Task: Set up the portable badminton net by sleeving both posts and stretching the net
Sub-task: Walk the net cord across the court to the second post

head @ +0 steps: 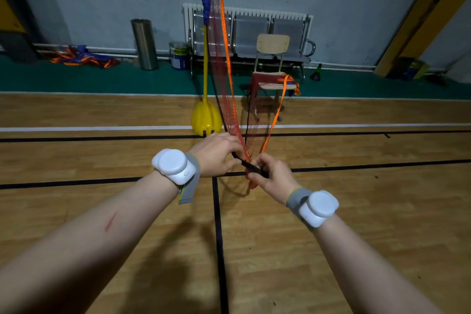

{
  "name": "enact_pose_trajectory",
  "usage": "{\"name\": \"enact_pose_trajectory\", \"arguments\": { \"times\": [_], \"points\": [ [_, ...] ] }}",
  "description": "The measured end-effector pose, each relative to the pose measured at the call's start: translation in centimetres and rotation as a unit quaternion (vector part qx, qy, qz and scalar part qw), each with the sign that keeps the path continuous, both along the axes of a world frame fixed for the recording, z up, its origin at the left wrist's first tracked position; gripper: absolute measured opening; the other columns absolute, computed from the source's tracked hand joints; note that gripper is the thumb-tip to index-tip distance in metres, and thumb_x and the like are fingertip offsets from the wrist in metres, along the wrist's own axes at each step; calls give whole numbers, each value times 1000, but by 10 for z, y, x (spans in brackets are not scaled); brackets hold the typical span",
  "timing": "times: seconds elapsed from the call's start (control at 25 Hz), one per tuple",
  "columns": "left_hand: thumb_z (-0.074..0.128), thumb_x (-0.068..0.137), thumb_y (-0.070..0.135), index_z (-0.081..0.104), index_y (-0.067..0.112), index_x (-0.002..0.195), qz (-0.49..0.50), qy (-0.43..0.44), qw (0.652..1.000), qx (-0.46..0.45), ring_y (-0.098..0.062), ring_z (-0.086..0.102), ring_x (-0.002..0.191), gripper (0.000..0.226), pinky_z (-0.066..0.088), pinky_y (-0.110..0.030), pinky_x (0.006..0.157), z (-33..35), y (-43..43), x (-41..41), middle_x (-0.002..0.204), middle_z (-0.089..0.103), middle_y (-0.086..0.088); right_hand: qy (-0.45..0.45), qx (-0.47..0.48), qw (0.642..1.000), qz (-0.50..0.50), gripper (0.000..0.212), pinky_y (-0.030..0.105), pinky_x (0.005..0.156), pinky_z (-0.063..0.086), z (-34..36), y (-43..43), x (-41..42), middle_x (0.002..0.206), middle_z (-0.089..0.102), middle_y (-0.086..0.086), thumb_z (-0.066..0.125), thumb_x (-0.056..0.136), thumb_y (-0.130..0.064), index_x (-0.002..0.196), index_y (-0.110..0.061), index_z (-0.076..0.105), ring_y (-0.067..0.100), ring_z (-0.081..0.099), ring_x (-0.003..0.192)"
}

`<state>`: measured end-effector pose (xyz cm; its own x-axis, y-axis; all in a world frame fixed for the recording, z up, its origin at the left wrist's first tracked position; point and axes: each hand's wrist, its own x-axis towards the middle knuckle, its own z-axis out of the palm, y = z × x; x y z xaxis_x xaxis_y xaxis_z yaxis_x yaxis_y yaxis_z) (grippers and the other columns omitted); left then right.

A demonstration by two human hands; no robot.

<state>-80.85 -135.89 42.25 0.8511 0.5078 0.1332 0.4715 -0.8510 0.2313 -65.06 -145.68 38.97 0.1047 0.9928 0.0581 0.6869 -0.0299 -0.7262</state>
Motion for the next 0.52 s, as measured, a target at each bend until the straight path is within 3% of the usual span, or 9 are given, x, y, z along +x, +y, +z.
{"name": "enact_pose_trajectory", "arguments": {
  "times": [0.08,0.32,0.52],
  "points": [
    [54,90,28,62,18,103,7,-13,1000,-2,-16,48,108,18,34,-27,95,3,-5,1,109,59,3,-24,8,1000,1,15,26,73,42,-2,-2,5,88,58,5,65,83,-12,82,-16,50,22,57,82],
    [54,89,23,62,17,97,37,-31,999,6,-14,47,101,12,28,-21,85,15,-10,-8,91,47,11,42,-23,999,11,14,32,81,48,-8,-4,17,87,61,3,65,84,-16,91,-18,53,24,61,87],
    [55,89,23,62,14,98,63,-31,997,-8,-15,47,102,14,32,-24,88,17,-11,-5,91,47,11,-5,-1,1000,3,9,18,66,36,-11,-5,28,83,49,-4,63,86,-20,83,-12,59,13,49,76]
  ]
}}
